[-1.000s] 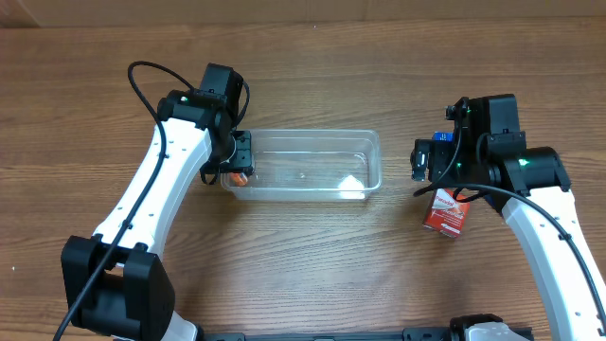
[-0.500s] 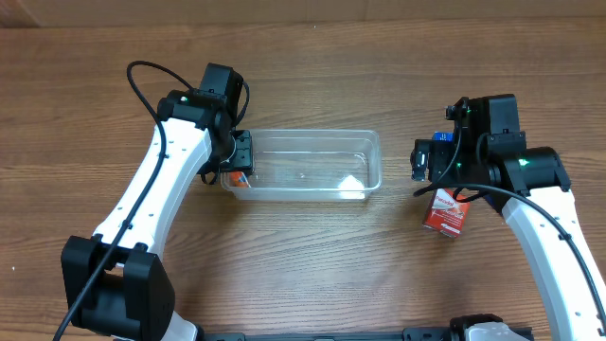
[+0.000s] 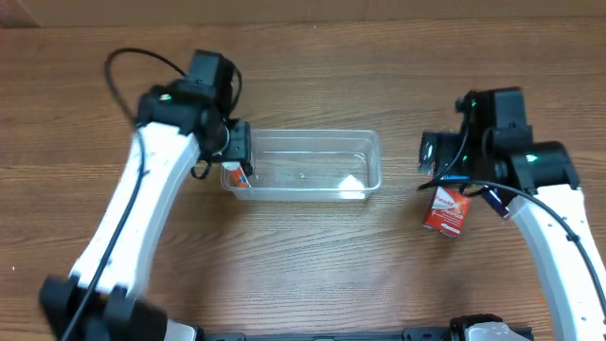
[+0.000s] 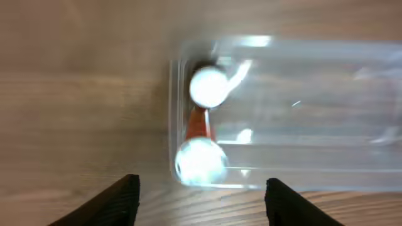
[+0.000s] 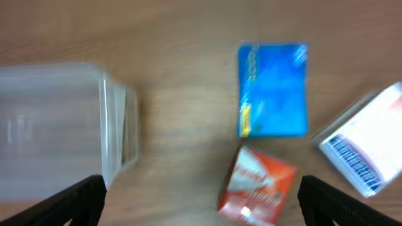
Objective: Pack container
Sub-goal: 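Grasp the blue medicine box with the right gripper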
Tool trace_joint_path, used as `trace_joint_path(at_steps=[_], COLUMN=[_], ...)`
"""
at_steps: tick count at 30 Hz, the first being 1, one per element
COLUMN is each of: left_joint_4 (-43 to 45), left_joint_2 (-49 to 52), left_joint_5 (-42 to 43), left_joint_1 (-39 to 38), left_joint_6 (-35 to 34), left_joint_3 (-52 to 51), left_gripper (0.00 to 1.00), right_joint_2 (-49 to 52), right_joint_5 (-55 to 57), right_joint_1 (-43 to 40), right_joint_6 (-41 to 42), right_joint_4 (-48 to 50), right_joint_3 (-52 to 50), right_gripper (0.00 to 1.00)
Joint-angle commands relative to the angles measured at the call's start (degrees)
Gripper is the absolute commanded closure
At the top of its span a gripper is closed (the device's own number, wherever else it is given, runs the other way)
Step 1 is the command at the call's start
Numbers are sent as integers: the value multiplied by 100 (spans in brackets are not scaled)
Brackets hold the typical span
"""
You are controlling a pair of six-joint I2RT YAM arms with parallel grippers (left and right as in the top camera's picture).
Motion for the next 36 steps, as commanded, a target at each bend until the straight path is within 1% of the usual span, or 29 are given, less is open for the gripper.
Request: trace_joint_path(at_steps=[1, 2, 4, 6, 7, 10, 14, 19, 22, 26, 36], left_joint_4=[-22, -22, -24, -28, -31, -63, -66, -63, -66, -66, -90], left_joint_2=[-852, -988, -1217, -1322, -1331, -1303, -1292, -1250, -1204, -1193, -1193], left_joint_5=[-149, -179, -181, -179, -162, -50, -52, -52, -52, -52, -52], left_joint_1=[31, 94, 337, 643, 765, 1060, 1209, 1211, 1211, 1211, 1211], left_joint_6=[221, 197, 118, 111, 70, 9, 11, 11, 11, 9, 11], left_joint_3=[573, 614, 625, 627, 625, 625, 625, 625, 625, 625, 625], left_gripper=[30, 28, 20, 4, 0, 0, 0, 0, 0, 0, 0], right_joint_2=[17, 107, 468, 962, 1196, 2096, 3014, 3724, 3950, 4109, 4151], right_joint_5=[844, 807, 645, 302, 219, 219, 153, -50, -269, -297, -293], right_joint_1=[-175, -337, -796, -1113, -1191, -1252, -1250, -1248, -1248, -1248, -1248], right_joint_6=[151, 151, 138, -98, -216, -505, -520, -544, -629, -647, -643], right_joint_4=[33, 35, 72, 33, 33, 118, 205, 247, 254, 269, 426], right_joint_3=[966, 1115, 1172, 1169, 1167, 1167, 1167, 1156, 1156, 1154, 903], right_gripper=[0, 0, 0, 0, 0, 0, 0, 0, 0, 0, 0])
